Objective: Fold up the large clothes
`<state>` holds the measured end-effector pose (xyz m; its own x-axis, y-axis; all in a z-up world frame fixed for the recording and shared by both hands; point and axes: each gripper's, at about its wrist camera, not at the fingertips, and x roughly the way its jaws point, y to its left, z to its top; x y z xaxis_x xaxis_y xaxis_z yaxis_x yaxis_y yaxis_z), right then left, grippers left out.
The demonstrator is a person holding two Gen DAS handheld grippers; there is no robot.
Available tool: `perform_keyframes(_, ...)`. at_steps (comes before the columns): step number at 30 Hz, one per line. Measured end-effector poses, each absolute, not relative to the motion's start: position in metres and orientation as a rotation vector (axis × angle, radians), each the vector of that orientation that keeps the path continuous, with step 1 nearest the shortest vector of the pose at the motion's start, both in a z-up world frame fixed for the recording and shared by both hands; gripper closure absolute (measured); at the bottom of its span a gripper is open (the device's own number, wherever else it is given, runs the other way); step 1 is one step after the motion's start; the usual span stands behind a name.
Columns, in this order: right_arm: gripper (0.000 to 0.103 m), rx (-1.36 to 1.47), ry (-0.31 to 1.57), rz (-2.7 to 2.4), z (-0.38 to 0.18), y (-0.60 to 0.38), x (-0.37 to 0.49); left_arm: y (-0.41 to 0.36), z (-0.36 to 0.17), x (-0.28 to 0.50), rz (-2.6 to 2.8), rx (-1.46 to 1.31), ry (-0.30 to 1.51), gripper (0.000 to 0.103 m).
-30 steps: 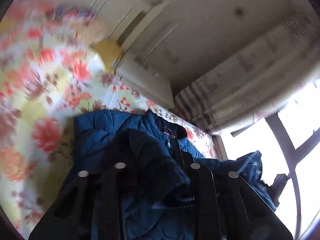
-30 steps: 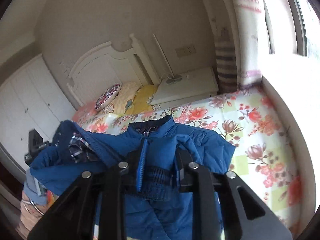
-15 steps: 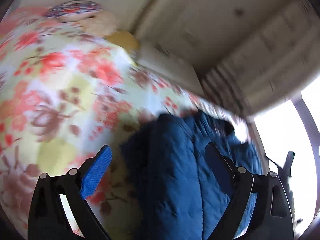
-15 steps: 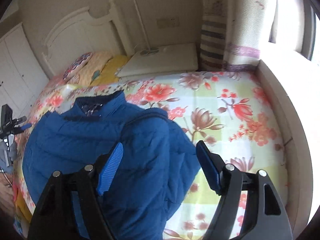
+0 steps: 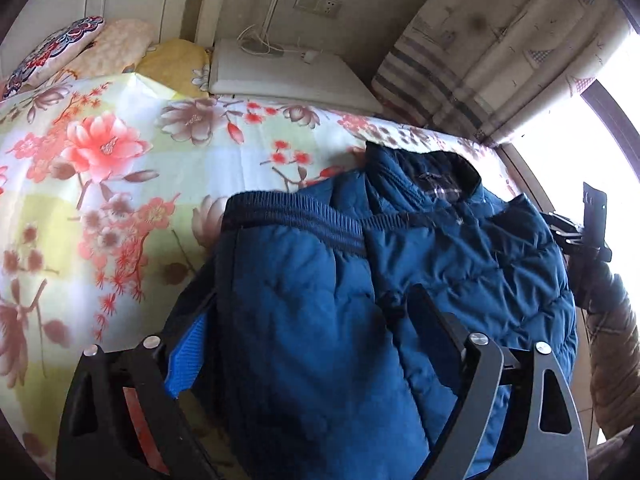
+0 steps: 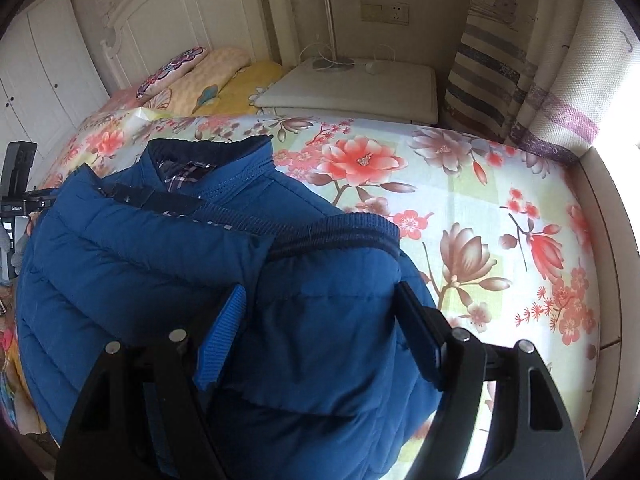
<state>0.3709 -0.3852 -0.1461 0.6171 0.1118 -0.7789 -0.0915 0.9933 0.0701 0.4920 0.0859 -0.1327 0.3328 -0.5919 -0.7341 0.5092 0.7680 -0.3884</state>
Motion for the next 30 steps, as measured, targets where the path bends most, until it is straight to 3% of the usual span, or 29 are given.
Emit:
perform_keyframes(2,0.036,0.02,0.882,0.115,-0.147,-0.383,0.368,0.08,-0.132,0.491,-0.728,-0.067,0.962,0.051)
perform_keyframes(3,0.054,0.01,0.866,0.11,-0.146,-0.381,0.365,0.076,-0.13,0.487,-0.701,-0.028,0.927,0.069)
perform_keyframes(4,0.064,-0.007,0.846,0.094,-0.145,-0.379,0.361,0.071,-0.127,0.482,-0.683,-0.001,0.9,0.079)
perform_keyframes(5,0.083,-0.018,0.827,0.084,-0.143,-0.377,0.354,0.07,-0.12,0.469,-0.66,0.037,0.845,0.084)
perform_keyframes(6,0.094,-0.039,0.792,0.085,-0.138,-0.371,0.344,0.07,-0.114,0.459,-0.644,0.058,0.808,0.09)
perform_keyframes(11,0.096,-0.061,0.584,0.088,-0.075,-0.349,0.267,0.107,-0.058,0.389,-0.672,-0.031,0.647,0.092)
perform_keyframes(14,0.096,0.015,0.579,0.086,-0.04,-0.364,0.288,0.117,-0.038,0.428,-0.684,-0.125,0.727,0.092)
perform_keyframes(17,0.096,0.06,0.729,0.019,-0.058,-0.375,0.365,0.095,-0.065,0.506,-0.613,-0.171,0.895,0.092)
perform_keyframes(21,0.092,0.061,0.941,-0.075,-0.135,-0.373,0.434,0.06,-0.125,0.555,-0.499,-0.113,1.016,0.091)
perform_keyframes(25,0.091,0.098,0.899,-0.081,-0.153,-0.373,0.425,0.073,-0.144,0.55,-0.489,-0.196,0.975,0.087)
perform_keyframes(30,0.094,0.173,0.76,-0.036,-0.109,-0.383,0.404,0.079,-0.11,0.534,-0.484,-0.194,0.854,0.087)
